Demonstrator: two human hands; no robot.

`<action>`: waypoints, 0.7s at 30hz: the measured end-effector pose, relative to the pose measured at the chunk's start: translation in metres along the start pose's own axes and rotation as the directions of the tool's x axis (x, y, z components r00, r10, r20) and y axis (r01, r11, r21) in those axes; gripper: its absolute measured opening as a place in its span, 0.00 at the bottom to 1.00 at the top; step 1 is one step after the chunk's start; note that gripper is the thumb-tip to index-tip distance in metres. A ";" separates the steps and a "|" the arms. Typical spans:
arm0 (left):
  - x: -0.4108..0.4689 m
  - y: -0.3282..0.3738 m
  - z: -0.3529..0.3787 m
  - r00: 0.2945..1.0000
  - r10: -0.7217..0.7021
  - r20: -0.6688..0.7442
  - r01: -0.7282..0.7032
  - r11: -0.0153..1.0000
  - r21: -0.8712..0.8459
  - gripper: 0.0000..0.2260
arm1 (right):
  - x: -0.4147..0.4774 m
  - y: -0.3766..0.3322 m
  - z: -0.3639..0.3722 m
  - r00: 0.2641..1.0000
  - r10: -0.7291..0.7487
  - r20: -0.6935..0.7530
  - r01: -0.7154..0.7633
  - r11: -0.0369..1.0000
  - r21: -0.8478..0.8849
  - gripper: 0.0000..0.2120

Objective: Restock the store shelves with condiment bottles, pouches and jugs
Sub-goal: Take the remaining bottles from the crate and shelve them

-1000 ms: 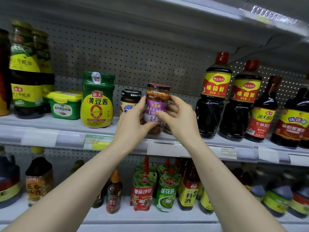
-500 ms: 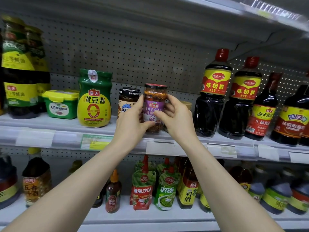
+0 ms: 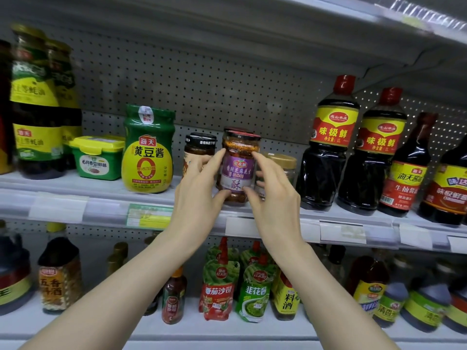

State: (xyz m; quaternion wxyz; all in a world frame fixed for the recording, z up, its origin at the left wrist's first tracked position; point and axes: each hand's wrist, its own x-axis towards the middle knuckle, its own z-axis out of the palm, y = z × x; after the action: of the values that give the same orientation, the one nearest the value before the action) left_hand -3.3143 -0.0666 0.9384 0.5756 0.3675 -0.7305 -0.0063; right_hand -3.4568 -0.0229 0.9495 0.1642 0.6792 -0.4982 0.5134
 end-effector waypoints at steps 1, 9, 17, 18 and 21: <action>-0.001 -0.001 0.000 1.000 -0.002 -0.009 0.002 1.000 -0.001 0.36 | -0.002 0.001 0.002 1.000 -0.013 0.015 0.013 1.000 -0.018 0.31; 0.001 -0.005 0.007 0.999 -0.030 0.017 0.030 0.998 -0.050 0.36 | 0.000 0.008 0.010 0.996 0.044 0.072 -0.046 0.999 0.027 0.29; 0.010 -0.009 0.013 0.998 -0.049 0.039 0.049 0.999 0.012 0.34 | 0.011 0.009 0.016 0.993 0.064 0.100 -0.062 0.998 -0.030 0.29; 0.011 -0.010 0.014 0.998 -0.047 0.049 0.046 0.999 0.023 0.33 | 0.013 0.010 0.017 0.992 0.069 0.108 -0.065 0.997 -0.037 0.29; 0.014 -0.011 0.016 0.996 -0.051 0.074 0.046 0.997 0.062 0.32 | 0.016 0.011 0.020 0.987 0.087 0.134 -0.083 0.996 -0.041 0.29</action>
State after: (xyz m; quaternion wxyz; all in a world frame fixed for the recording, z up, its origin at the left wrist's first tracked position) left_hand -3.3231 -0.0887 0.9401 0.5361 0.4019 -0.7423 -0.0121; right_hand -3.4554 -0.0508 0.9517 0.1198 0.6877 -0.5457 0.4636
